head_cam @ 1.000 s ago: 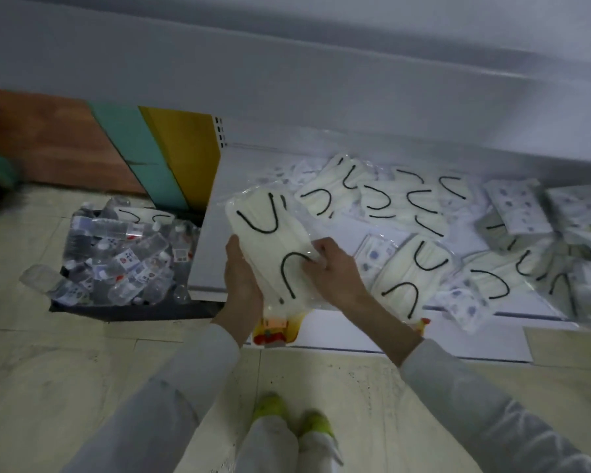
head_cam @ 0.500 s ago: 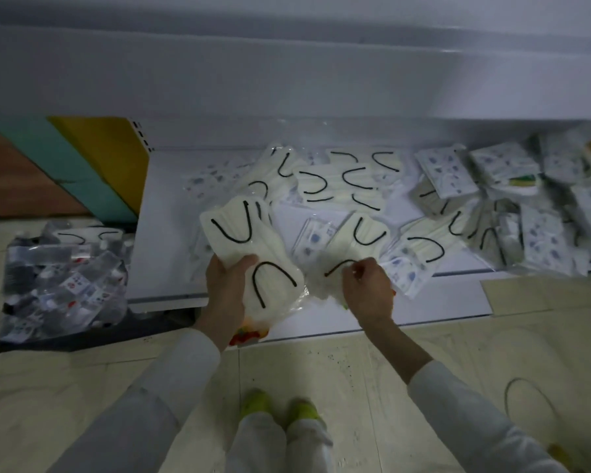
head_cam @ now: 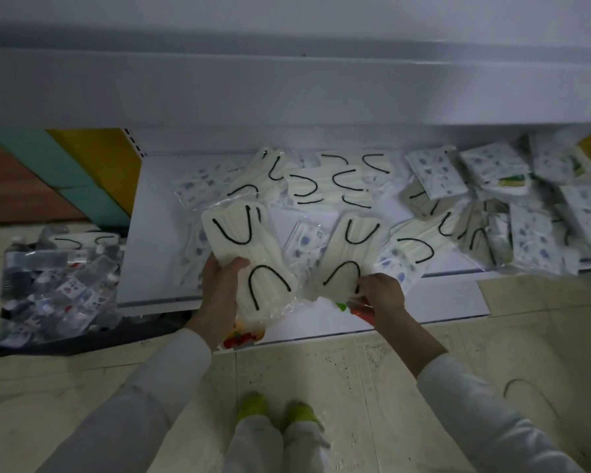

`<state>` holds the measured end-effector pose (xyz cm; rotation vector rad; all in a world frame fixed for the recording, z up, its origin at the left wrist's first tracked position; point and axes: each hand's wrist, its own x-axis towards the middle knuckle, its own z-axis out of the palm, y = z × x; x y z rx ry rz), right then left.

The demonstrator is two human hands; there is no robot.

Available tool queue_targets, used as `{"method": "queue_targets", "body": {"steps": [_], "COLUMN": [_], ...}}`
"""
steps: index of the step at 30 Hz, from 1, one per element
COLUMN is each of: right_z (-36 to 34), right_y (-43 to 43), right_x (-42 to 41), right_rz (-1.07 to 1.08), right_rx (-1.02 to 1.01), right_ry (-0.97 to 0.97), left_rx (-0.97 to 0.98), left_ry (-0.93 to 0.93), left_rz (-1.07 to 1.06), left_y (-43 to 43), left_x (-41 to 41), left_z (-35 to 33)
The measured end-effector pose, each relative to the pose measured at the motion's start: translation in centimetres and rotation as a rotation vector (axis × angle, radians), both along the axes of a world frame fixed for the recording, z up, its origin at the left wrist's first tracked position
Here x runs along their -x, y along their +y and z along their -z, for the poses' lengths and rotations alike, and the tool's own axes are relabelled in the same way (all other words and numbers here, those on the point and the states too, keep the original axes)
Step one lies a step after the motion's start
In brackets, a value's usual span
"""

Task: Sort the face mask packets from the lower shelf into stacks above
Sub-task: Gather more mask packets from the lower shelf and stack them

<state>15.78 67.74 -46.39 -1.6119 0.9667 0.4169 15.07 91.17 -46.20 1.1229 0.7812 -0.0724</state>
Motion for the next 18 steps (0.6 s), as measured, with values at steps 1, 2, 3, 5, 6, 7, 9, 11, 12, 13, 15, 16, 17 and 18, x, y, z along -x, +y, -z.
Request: {"method": "queue_targets", "body": {"steps": [1, 2, 3, 5, 6, 7, 9, 11, 12, 13, 15, 16, 17, 18], "right_z": [-0.2, -0.6, -1.0, -2.1, -2.9, -3.8, -5.6, -7.6, -8.3, -8.7, -9.0, -9.0, -9.2, -9.4], "right_y": [-0.3, -0.5, -0.7, -1.0, -1.1, -1.1, -1.0, -0.4, 0.0, 0.3, 0.8, 1.1, 1.4, 1.8], "right_x": [0.1, 0.1, 0.1, 0.2, 0.4, 0.6, 0.9, 1.2, 1.4, 1.4, 1.5, 1.6, 1.7, 1.7], "right_rz": [0.003, 0.01, 0.022, 0.022, 0.015, 0.002, -0.04, -0.166, -0.28, -0.411, -0.657, -0.753, -0.825, -0.877], "right_rx": [-0.046, -0.067, -0.065, -0.036, -0.051, -0.095, -0.267, -0.397, -0.346, -0.236, 0.005, 0.104, 0.194, 0.262], "right_ry": [-0.019, -0.041, -0.071, -0.136, -0.176, -0.227, -0.355, -0.476, -0.503, -0.511, -0.523, -0.53, -0.539, -0.559], "left_rx": [0.001, 0.0, 0.001, -0.002, -0.009, -0.014, -0.021, 0.013, 0.074, 0.171, 0.33, 0.367, 0.388, 0.376], "left_ry": [-0.003, -0.002, 0.001, 0.009, 0.012, 0.015, 0.023, 0.04, 0.042, 0.029, -0.037, -0.071, -0.093, -0.104], "left_rz": [0.004, 0.008, 0.008, 0.004, 0.007, 0.012, 0.036, 0.028, -0.002, -0.05, -0.136, -0.138, -0.117, -0.074], "left_y": [-0.1, -0.3, -0.5, -1.0, -1.3, -1.6, -2.3, -3.1, -3.5, -3.8, -4.2, -4.3, -4.3, -4.4], "left_x": [0.0, 0.0, 0.0, 0.0, 0.0, 0.0, 0.1, 0.1, 0.0, -0.1, -0.4, -0.5, -0.3, 0.0], "left_z": [0.0, -0.1, -0.1, -0.2, -0.3, -0.4, -0.7, -1.5, -2.4, -3.2, -4.6, -5.1, -5.6, -5.9]}}
